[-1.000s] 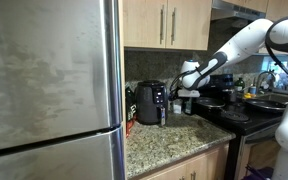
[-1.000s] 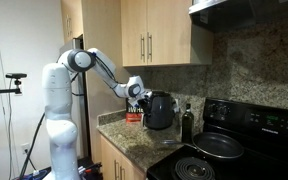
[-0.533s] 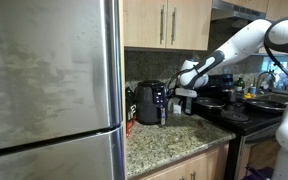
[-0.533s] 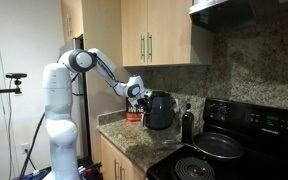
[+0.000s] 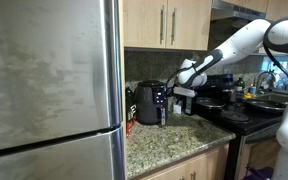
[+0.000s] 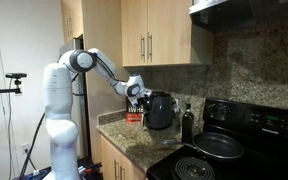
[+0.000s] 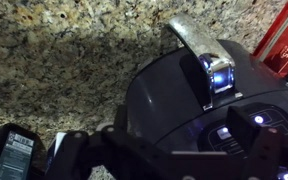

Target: Start the air fryer

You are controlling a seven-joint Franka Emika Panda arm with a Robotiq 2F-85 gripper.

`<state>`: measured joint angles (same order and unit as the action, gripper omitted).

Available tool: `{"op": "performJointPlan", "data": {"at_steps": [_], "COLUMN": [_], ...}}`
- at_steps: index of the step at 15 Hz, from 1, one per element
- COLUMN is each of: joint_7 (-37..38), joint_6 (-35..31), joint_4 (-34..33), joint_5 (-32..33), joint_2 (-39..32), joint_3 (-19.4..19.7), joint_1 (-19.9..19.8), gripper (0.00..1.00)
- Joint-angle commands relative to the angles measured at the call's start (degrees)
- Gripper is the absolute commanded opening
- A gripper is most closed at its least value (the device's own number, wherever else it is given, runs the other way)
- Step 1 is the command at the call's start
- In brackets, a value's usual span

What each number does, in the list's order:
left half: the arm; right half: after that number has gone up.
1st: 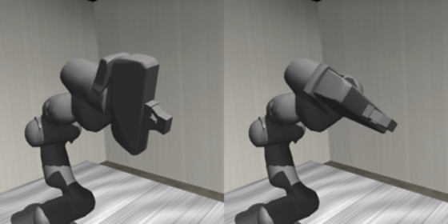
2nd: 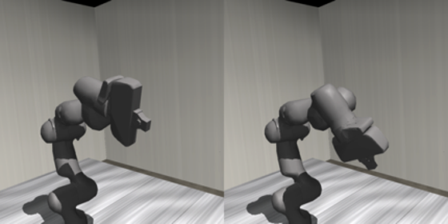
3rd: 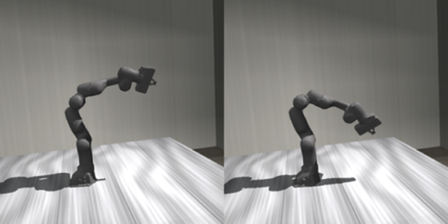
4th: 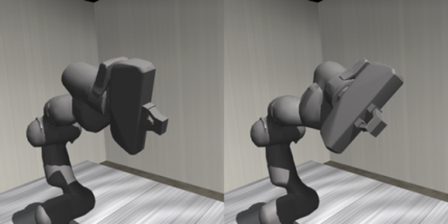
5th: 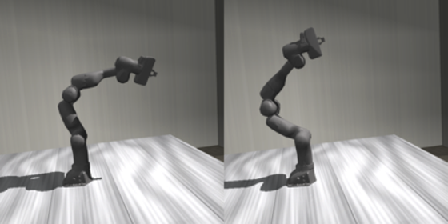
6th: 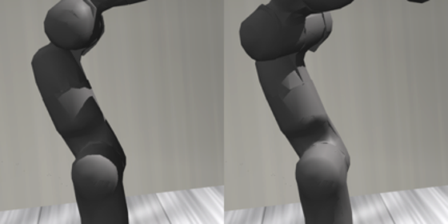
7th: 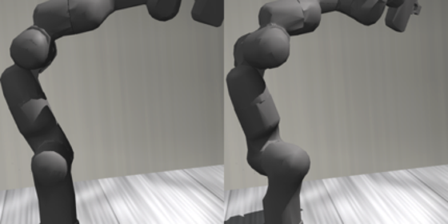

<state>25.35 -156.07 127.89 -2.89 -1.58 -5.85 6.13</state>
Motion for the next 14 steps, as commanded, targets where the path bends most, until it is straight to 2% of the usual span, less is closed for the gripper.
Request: {"op": "performJointPlan", "data": {"at_steps": [1, 14], "joint_7": [-0.2, -0.6], "joint_6": [-2.7, -8.4], "joint_4": [-1.2, -4.1], "joint_5": [0.4, -0.6], "joint_2": [-2.1, -7.1], "joint_3": [0.1, 0.6], "joint_1": [0.3, 1.1], "gripper": [1.0, 1.0]}}
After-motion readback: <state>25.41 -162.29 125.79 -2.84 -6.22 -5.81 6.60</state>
